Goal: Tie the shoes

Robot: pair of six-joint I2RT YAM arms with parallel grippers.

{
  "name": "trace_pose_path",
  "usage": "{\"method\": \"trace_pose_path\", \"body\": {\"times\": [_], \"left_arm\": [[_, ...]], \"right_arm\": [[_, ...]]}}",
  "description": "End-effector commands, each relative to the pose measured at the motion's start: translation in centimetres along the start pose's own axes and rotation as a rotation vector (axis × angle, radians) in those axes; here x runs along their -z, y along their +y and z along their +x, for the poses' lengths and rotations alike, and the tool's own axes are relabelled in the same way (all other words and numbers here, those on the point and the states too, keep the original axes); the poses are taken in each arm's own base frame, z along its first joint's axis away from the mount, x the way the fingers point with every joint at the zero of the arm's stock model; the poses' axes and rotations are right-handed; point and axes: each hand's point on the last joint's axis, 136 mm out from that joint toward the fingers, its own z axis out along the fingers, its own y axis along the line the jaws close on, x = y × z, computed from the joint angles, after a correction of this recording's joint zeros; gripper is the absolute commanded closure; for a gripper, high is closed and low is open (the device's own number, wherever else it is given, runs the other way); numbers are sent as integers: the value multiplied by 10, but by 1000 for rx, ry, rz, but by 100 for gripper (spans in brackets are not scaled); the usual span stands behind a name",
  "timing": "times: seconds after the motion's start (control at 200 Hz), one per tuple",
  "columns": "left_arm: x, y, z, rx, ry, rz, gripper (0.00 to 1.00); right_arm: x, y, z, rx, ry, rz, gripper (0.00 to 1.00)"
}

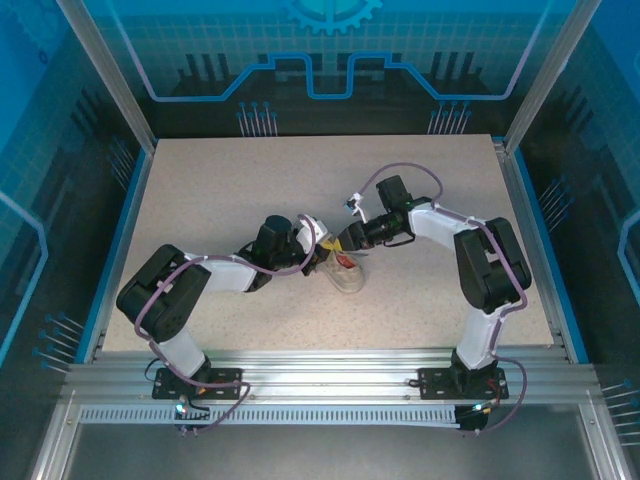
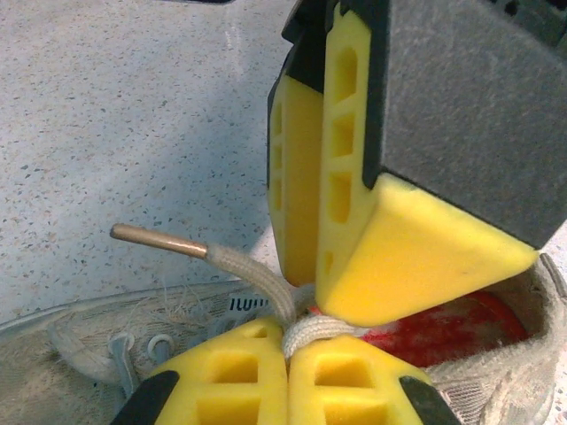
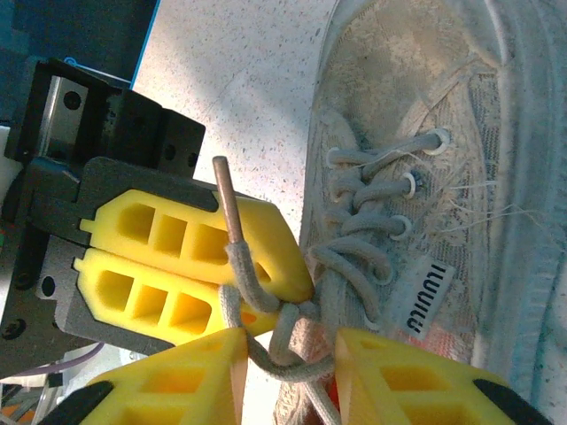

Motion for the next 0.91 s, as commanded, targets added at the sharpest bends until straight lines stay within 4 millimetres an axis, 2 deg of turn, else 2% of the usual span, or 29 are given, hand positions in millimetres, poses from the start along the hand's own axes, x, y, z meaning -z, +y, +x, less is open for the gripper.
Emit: {"method": "trace_pose_path", "body": {"times": [0.0, 0.105, 0.155, 0.195, 0.27, 0.555, 0.901], "left_arm": [[-4, -2, -13, -24, -33, 36, 100], [-5, -3, -14, -25, -37, 45, 100], [-5, -4, -14, -25, -39, 49, 100], [-5, -5, -14, -26, -41, 53, 100], [-5, -5, -14, -25, -39, 52, 100], [0, -5, -6, -28, -8, 38, 100], [-2, -8, -5, -39, 0, 41, 100]], "right_arm": [[-2, 4, -2, 2, 18, -44, 68], [-5, 7, -3, 10, 26, -48, 69], [-6, 8, -4, 11, 27, -46, 72], [-7, 8, -5, 10, 25, -43, 80], [-5, 7, -8, 7, 14, -30, 100], [32, 1, -32, 65, -139, 139, 100], [30, 3, -32, 69, -147, 120, 100]]}}
